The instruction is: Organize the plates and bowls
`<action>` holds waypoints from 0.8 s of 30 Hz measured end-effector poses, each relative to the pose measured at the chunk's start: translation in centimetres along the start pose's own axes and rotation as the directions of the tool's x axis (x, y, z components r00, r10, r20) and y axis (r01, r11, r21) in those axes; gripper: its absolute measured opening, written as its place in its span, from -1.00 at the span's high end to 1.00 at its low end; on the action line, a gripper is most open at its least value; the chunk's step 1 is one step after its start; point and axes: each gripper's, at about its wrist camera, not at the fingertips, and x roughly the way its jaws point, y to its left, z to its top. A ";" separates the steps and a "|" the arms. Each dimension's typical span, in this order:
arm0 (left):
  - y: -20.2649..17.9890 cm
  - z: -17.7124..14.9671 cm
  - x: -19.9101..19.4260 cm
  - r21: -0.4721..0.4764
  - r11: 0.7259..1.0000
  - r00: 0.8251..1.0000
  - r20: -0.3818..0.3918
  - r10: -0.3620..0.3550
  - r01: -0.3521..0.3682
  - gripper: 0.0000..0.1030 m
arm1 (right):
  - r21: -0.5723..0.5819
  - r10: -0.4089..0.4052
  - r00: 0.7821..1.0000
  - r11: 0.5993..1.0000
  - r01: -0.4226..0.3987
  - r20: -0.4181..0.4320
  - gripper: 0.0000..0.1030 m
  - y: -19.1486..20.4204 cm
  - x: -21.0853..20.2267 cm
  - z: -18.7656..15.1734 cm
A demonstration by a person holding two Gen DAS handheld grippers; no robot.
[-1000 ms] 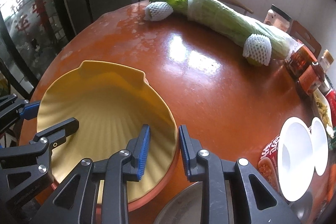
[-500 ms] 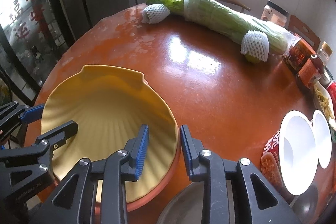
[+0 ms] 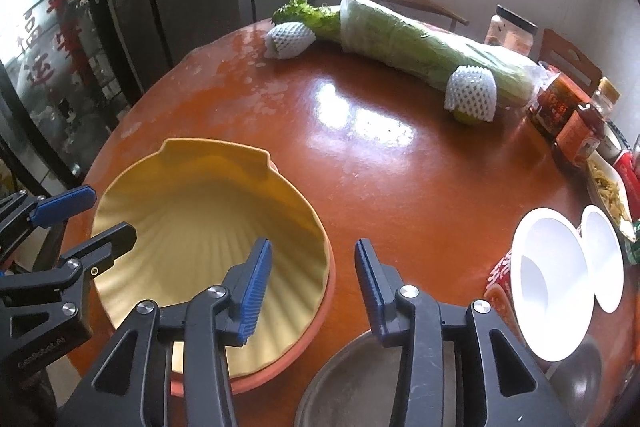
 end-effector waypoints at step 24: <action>-0.3 -0.2 -3.4 0.010 1.000 0.997 0.072 -0.004 0.003 -0.27 | 0.023 -0.019 0.998 1.000 0.018 0.062 -0.05 0.1 -3.7 -0.9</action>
